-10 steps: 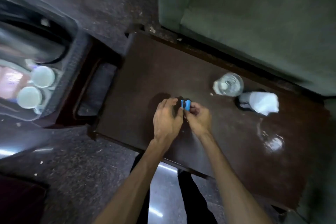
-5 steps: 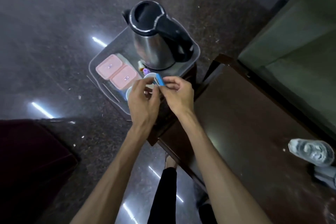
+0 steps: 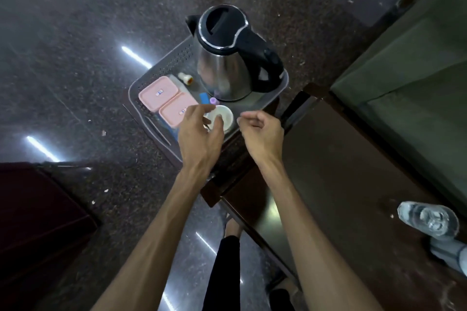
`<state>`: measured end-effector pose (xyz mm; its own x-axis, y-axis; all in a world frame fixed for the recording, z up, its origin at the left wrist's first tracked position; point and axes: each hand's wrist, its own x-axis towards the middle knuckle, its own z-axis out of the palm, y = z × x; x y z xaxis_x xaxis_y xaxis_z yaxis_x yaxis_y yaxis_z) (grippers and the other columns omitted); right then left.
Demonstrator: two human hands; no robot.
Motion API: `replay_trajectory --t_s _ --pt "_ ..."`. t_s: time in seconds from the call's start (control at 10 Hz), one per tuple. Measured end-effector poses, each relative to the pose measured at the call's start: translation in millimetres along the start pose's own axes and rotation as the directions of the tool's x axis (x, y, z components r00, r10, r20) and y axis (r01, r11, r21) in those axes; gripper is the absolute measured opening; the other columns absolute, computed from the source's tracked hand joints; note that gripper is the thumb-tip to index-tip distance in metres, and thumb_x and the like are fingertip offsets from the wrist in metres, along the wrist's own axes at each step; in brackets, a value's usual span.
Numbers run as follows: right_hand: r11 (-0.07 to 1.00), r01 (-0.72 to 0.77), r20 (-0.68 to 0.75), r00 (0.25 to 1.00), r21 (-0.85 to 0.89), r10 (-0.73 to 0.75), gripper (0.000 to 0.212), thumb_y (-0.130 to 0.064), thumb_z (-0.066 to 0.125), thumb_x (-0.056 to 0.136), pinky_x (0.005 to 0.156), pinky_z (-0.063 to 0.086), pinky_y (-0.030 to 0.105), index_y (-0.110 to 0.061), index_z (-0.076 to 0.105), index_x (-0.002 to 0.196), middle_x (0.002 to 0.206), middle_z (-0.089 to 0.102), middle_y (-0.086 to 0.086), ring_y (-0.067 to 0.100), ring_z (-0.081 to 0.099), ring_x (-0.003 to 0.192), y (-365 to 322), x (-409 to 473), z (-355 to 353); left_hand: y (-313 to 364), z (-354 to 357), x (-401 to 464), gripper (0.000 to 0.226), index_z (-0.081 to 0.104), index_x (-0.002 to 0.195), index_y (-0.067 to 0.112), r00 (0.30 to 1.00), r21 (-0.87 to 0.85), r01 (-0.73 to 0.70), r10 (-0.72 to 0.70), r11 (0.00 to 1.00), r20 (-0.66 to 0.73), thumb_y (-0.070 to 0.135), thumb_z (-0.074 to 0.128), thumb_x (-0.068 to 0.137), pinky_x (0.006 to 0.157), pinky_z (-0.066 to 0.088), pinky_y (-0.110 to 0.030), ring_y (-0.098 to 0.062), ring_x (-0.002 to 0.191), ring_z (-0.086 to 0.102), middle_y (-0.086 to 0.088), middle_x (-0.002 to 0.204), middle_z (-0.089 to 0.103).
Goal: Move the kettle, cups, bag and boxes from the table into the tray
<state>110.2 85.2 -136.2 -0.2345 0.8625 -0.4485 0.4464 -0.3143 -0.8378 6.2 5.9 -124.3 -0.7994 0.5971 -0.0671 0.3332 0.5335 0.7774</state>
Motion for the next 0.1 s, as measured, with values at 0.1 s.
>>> replay_trajectory --t_s 0.1 --pt "0.999 -0.025 -0.063 0.998 0.046 0.028 0.008 -0.029 0.073 0.081 0.073 0.06 0.025 -0.028 0.08 0.085 0.073 0.077 -0.011 0.0 0.073 0.072 28.8 -9.4 -32.5 16.0 29.8 -33.9 0.02 0.071 0.108 0.007 0.996 -0.035 -0.048 0.05 0.998 0.077 0.015 0.067 0.09 0.079 0.058 -0.044 -0.024 0.084 0.068 -0.007 0.109 0.069"
